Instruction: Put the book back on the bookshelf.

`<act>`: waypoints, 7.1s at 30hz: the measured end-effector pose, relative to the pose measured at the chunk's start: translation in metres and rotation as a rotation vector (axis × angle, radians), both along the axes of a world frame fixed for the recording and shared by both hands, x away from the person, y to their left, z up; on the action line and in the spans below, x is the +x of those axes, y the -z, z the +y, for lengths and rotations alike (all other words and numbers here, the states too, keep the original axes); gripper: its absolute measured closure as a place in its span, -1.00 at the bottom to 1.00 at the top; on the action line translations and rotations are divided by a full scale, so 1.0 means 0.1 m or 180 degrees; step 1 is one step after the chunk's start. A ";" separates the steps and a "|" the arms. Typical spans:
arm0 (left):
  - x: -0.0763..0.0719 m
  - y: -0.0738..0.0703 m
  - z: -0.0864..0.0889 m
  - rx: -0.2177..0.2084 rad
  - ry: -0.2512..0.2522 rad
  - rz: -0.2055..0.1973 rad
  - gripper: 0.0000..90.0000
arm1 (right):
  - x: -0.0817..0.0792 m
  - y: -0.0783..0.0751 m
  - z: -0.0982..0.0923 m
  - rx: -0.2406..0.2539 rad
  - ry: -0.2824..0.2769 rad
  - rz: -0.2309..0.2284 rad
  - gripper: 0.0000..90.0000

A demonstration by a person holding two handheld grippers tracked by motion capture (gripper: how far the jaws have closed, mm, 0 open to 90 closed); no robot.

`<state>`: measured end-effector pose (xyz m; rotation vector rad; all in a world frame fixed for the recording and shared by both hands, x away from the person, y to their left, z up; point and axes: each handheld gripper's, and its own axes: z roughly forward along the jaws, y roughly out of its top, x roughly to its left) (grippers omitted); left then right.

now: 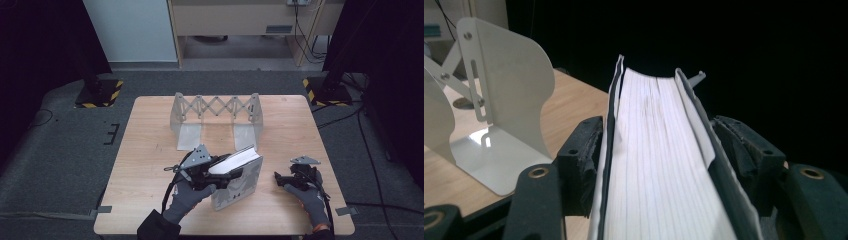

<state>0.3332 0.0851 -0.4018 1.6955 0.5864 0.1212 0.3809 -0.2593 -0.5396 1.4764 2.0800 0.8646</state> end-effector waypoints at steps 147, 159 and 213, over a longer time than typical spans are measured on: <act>1.51 -0.31 0.92 0.0677 -0.2441 -0.0237 0.18 | 0.00 0.00 -0.01 0.0018 0.0000 0.0005 -0.95; 1.61 -0.11 0.79 0.0705 -0.2407 -0.0154 0.17 | 0.00 0.00 0.00 0.0023 0.0009 0.0004 -0.95; 0.92 0.54 0.88 0.0440 -0.2129 0.0050 -0.10 | -0.01 0.00 0.00 0.0016 0.0006 0.0008 -0.94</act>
